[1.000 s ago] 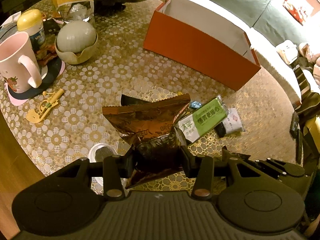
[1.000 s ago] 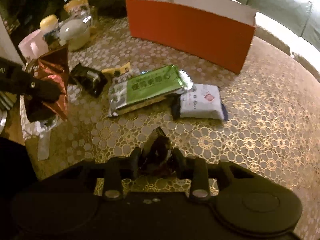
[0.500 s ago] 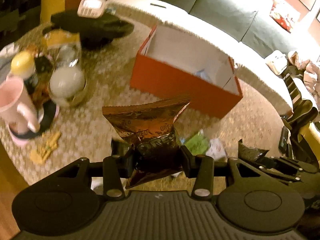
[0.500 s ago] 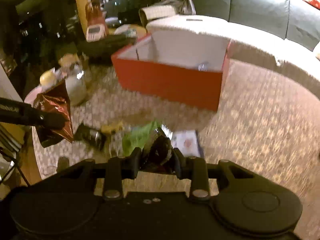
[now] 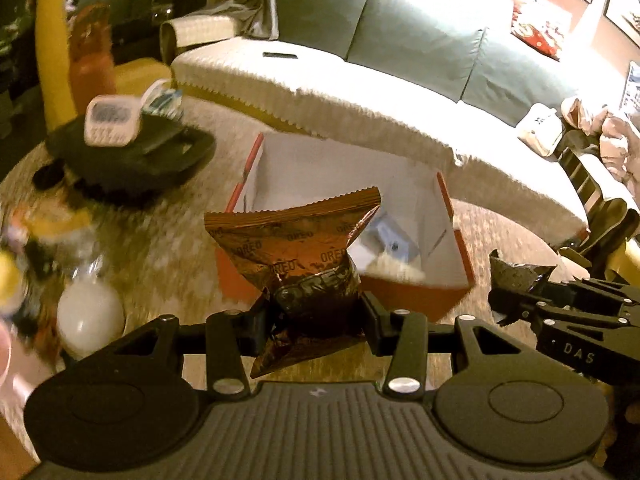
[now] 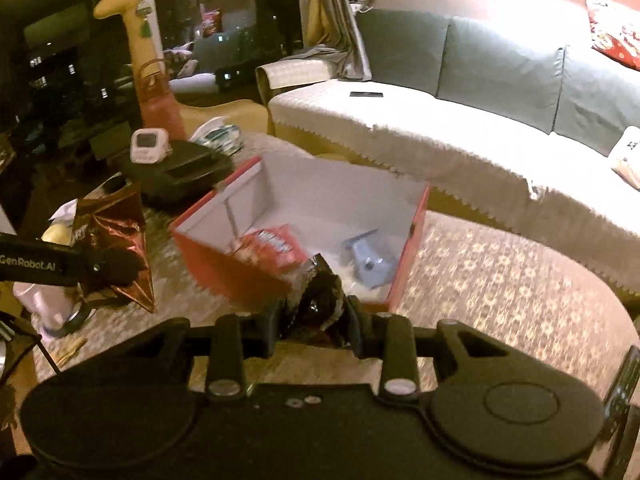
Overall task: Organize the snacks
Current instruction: 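Lift the brown bag and dark candy and carry them over the box, then open both grippers to drop the brown bag and candy into the box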
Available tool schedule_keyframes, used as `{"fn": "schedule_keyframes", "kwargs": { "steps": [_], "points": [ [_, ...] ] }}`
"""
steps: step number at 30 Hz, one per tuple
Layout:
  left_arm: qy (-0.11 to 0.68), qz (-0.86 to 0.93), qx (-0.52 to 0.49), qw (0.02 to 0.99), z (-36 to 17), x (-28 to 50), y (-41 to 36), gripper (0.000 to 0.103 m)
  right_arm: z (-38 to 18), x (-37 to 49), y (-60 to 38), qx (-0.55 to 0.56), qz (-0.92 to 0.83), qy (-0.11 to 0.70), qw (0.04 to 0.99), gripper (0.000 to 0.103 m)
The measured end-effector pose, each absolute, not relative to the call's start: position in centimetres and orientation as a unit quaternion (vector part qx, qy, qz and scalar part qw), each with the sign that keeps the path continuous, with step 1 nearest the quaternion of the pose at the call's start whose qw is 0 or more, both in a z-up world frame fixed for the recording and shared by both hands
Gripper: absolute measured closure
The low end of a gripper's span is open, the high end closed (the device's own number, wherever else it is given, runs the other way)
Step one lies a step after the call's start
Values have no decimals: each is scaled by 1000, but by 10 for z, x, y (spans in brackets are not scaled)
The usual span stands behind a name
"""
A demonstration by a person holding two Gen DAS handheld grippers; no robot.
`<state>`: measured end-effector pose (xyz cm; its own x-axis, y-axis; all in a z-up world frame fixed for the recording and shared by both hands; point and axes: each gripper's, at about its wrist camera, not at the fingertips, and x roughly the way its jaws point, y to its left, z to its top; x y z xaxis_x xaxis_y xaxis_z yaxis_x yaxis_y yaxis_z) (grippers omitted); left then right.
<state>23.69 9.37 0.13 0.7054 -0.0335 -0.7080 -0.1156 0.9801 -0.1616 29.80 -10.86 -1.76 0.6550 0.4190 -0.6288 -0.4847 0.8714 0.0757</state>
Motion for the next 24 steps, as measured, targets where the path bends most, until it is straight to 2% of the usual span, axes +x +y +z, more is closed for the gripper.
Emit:
{"fn": "schedule_keyframes", "kwargs": {
  "steps": [9,24],
  "points": [
    [395,34,-78,915,-1,320,96,58,-24,361,-93,-57,243,346,904,70],
    [455,47,-39,889,-58,390,91,58,-70,413,-58,-103,235,391,884,70]
  ]
}}
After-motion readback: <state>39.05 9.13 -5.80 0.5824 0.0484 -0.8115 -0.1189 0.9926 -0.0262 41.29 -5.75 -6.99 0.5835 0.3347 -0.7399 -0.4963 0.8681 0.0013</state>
